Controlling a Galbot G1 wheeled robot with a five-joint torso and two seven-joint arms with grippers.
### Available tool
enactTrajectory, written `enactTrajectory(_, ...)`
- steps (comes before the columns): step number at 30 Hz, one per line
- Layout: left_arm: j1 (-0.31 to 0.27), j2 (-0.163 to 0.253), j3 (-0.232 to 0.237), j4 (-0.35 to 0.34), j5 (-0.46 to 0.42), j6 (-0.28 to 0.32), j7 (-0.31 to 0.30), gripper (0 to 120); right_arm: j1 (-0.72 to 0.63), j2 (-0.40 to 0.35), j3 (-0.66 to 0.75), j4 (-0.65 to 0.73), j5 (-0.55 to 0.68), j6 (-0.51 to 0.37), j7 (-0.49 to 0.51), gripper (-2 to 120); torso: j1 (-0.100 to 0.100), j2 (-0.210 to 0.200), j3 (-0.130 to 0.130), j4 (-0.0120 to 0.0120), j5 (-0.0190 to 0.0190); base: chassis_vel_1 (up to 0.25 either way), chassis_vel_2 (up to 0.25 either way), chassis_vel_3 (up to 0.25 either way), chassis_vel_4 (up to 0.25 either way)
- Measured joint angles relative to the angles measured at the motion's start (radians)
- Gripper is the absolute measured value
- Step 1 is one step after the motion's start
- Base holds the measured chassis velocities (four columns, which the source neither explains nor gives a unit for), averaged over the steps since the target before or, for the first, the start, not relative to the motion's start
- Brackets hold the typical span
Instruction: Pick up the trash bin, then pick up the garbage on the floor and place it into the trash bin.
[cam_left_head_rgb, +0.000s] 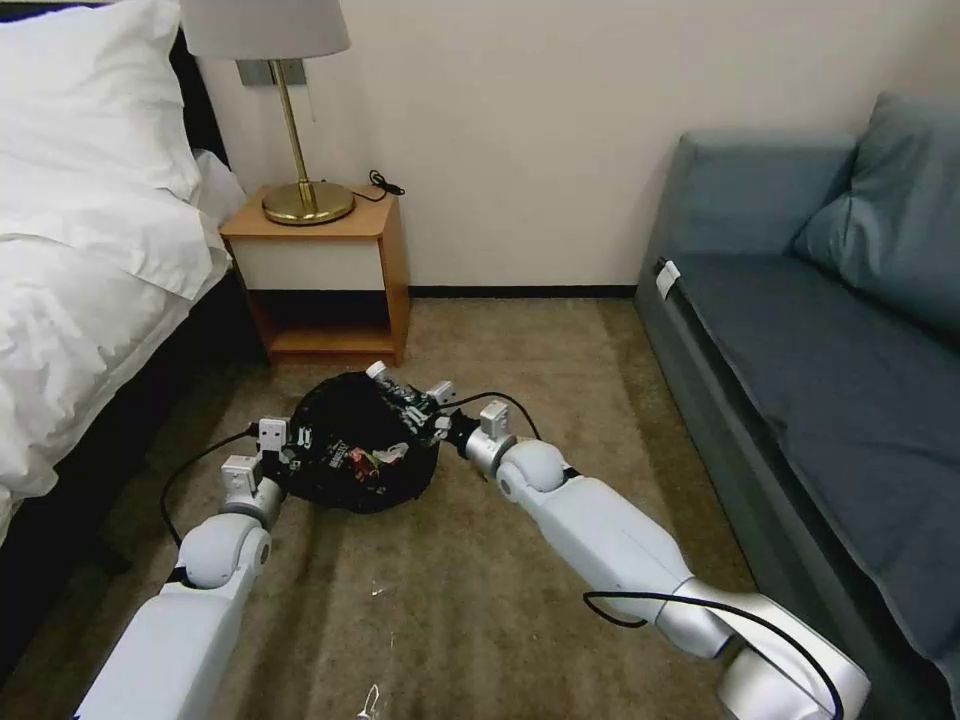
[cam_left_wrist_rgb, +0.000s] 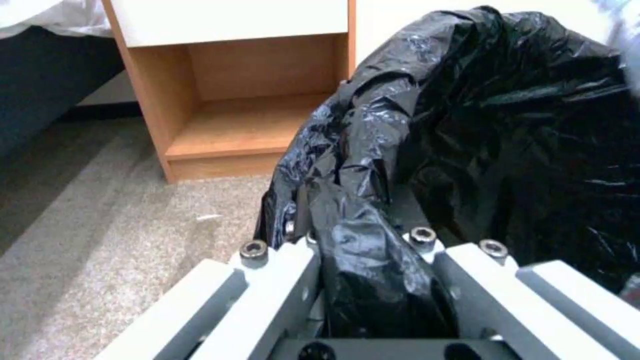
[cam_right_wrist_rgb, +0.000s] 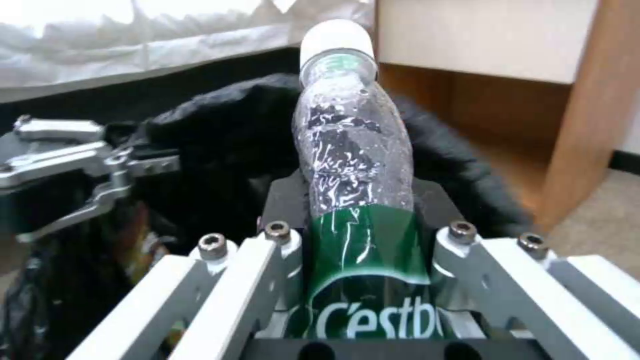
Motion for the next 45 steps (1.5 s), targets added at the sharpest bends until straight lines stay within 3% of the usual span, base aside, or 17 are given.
enactTrajectory(4,-0.001,-0.005,0.0,0.0,0.002,-0.001,0.0,4,-0.004,0.015,-0.009,-0.017,-0.006,0.005,0.014,23,0.0,0.0,0.0,0.0001,0.0,0.0,0.0,0.0,0.0)
enactTrajectory(5,-0.002,-0.009,0.0,0.001,0.003,-0.001,0.0,4,-0.007,0.027,-0.01,-0.03,-0.013,0.01,0.023,30,0.0,0.0,0.0,0.0,0.0001,0.0,0.0,0.0,0.0)
enactTrajectory(19,0.001,-0.028,-0.007,0.009,0.016,-0.007,-0.001,4,-0.007,0.027,-0.011,-0.024,-0.021,0.016,0.049,77,0.0,0.0,0.0,0.0,0.0001,0.0,0.0,0.0,0.0)
enactTrajectory(21,0.004,-0.028,-0.012,0.009,0.016,-0.008,-0.002,4,-0.007,0.024,-0.008,-0.019,-0.02,0.015,0.054,89,0.0,0.0,0.0,0.0,0.0001,0.0,0.0,0.0,0.0)
enactTrajectory(25,0.008,-0.024,-0.02,0.007,0.016,-0.009,-0.002,4,-0.007,0.017,-0.003,-0.015,-0.019,0.015,0.059,98,0.0,0.0,0.0,0.0001,0.0001,0.0,0.0,0.0,0.0)
enactTrajectory(34,0.014,-0.006,-0.038,0.002,0.006,-0.013,0.0,4,-0.01,-0.006,0.019,-0.014,-0.019,0.014,0.069,100,0.0,0.0,0.0,0.0001,0.0002,0.0,0.0,0.0,0.0)
enactTrajectory(45,0.014,0.02,-0.052,-0.007,-0.012,-0.014,0.003,4,0.017,0.003,0.098,-0.128,-0.037,0.014,0.061,100,0.0,0.0,0.0,0.0001,0.0001,0.0,0.0,0.0,0.0)
